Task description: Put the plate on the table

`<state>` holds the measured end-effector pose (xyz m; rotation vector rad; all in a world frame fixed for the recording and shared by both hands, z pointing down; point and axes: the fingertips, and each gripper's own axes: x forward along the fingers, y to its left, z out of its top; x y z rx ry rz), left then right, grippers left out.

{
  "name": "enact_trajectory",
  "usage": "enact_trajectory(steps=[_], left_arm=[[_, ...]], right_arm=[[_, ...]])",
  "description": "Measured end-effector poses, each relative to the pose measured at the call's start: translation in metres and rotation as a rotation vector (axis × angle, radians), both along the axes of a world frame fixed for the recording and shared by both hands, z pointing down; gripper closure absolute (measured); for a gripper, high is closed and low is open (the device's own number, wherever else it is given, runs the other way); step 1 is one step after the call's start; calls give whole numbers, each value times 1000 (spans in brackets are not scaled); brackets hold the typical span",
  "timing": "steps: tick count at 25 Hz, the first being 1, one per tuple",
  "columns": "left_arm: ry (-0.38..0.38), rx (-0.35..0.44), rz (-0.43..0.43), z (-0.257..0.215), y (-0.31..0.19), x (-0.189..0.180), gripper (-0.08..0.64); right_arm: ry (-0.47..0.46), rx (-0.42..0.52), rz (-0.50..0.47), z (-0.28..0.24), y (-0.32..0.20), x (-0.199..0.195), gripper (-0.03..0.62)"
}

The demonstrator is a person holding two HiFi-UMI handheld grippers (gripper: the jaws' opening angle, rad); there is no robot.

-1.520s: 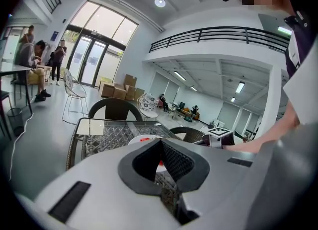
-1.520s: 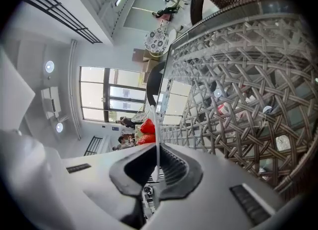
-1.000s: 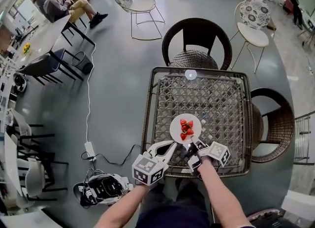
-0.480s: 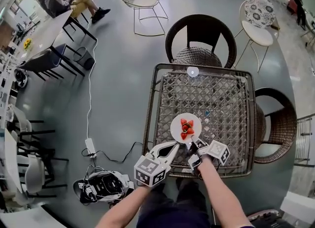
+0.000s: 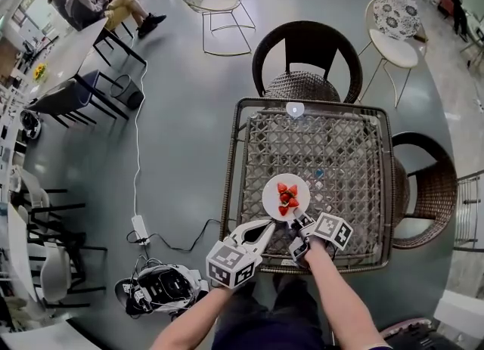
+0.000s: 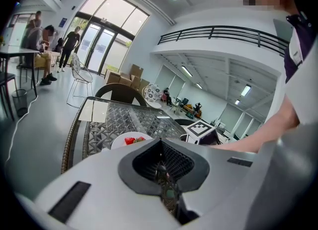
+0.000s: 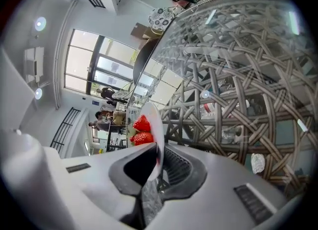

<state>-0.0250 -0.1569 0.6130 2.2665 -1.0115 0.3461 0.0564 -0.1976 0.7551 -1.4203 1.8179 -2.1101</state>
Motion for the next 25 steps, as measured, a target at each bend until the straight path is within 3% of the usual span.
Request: enact_trajectory(steps=[13,21,25], left_arm=[[10,-14,25,2,11,-4,554],[17,-9,29,-2,9,-5,554],[23,-4,33,-5,7,-5,554]], right_arm=[[286,6,-129,5,2,4,528],[295,-76,-48,10,1,9,522],[359,-109,-47,13,2,13,520]])
